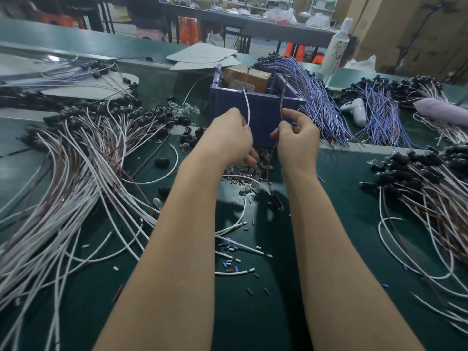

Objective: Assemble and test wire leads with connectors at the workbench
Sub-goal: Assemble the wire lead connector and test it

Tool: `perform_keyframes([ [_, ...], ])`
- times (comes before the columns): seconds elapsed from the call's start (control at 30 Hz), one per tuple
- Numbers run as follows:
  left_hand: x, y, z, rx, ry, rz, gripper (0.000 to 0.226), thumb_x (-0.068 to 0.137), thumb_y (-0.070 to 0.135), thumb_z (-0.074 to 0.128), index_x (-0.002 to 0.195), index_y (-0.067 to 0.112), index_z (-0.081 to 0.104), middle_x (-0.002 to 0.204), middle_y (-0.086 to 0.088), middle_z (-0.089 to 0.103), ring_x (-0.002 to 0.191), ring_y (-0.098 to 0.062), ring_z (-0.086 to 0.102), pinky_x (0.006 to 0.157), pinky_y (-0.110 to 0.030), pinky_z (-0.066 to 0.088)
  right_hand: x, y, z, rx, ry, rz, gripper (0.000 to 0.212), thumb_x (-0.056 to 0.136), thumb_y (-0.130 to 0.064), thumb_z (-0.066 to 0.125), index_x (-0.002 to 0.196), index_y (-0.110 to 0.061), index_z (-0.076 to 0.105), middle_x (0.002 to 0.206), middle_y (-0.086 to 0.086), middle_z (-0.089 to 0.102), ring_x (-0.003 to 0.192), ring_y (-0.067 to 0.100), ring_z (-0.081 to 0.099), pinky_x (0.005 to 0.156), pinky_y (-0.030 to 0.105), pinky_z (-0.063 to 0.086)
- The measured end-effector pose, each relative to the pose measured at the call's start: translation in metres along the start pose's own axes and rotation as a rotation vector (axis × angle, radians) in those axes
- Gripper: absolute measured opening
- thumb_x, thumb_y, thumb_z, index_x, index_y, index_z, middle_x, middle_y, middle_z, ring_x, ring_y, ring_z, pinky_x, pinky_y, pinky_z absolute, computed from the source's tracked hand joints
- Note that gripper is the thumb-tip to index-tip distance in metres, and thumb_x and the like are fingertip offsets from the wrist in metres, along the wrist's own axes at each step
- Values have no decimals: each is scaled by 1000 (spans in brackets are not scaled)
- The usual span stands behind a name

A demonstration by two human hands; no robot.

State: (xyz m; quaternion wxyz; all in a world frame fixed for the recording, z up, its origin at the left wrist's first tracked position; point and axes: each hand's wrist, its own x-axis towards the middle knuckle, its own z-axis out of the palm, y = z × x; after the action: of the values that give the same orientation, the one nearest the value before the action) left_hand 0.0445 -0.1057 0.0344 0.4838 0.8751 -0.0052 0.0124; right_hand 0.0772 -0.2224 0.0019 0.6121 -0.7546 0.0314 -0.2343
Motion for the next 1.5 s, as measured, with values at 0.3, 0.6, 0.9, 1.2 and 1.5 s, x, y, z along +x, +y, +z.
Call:
perform_keyframes([
  [0.3, -3, 2, -2, -20, -10, 7, 18, 101, 15, 34, 84, 18, 39, 72, -7, 72, 57, -14, 68, 57, -28, 49, 4, 1, -4, 10, -46, 35, 27, 91, -7, 47, 108, -18, 63, 62, -4, 60, 61, 9, 54, 61, 22, 45],
  [0.6, -17, 28, -16, 268, 348, 460, 23, 87, 27, 64, 104, 13, 57, 102, 1, 57, 97, -16, 52, 88, -30, 44, 8, -5, -18, 99, -240, 211, 18, 93, 5, 44, 95, -5, 59, 71, 7, 61, 43, 5, 56, 47, 16, 50],
  [0.9, -15, 20, 27, 625, -386, 180, 25, 87, 27, 64, 111, 24, 55, 122, -4, 55, 118, -30, 44, 100, -42, 39, 17, 6, -38, 115, 6, 304, 30, 91, 5, 36, 81, -11, 59, 73, 4, 58, 48, 8, 47, 42, 15, 40],
  [1.2, -8, 7, 49, 771, -505, 33, 41, 88, 33, 65, 124, 23, 50, 139, -11, 46, 134, -44, 26, 107, -57, 28, 21, 2, -42, 273, 127, 308, 29, 91, 0, 39, 80, -17, 60, 75, 1, 60, 49, 6, 47, 45, 16, 39],
  [1.5, -9, 10, 19, 353, -131, 171, 19, 91, 27, 62, 104, 16, 70, 104, -6, 69, 97, -23, 61, 81, -24, 43, 12, -7, -40, 122, -207, 312, 16, 96, -18, 50, 87, -18, 62, 76, 0, 63, 54, 9, 52, 50, 17, 43],
])
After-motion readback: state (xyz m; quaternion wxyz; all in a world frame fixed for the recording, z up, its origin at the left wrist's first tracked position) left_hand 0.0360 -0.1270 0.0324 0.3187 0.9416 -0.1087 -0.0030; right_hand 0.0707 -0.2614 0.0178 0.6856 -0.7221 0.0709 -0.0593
